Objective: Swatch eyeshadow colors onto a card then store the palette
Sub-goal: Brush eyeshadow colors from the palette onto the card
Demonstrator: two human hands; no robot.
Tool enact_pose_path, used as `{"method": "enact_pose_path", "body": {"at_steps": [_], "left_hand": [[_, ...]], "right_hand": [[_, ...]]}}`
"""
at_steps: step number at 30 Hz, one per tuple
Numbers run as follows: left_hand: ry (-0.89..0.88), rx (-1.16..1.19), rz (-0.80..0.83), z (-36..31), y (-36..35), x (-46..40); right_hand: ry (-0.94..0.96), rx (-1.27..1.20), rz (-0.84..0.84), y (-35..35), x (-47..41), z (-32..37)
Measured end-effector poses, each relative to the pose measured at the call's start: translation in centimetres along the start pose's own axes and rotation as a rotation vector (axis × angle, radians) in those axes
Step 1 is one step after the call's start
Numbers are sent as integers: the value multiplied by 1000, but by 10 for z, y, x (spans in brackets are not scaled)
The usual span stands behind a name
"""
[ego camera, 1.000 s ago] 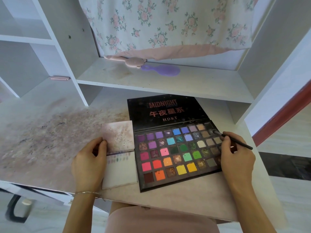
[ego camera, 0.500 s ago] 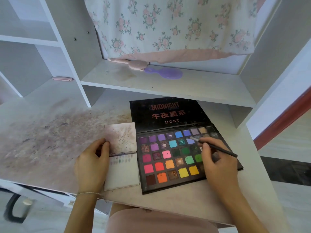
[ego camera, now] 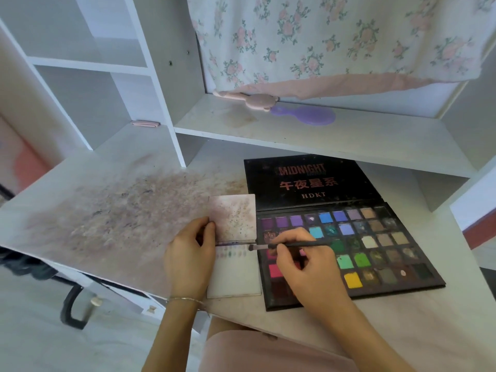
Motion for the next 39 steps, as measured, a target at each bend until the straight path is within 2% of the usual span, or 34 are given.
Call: {"method": "enact_pose_path", "body": {"at_steps": [11,25,35,39], "left_hand": [[-16,-15,-5,0,-1,-1],[5,-4,-4,2,-1,0],[-5,-6,-12,2,-1,0],[-7,-3,-15,1,0,0]], "right_hand": [[-49,68,90,-8,-3,0],[-56,85,107,-9,-3,-2],[-37,89,98,-9,-4,-1],[28,45,-5,-1,-1,4]]}}
Point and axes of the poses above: each hand's wrist, its own x-axis away from the middle knuckle, its own y-axis out of the back of the hand, z = x × y, the point moved 9 cm from there along -x, towards the middle knuckle, and after that the axes turned 10 degrees about z, right-handed, at the moved point
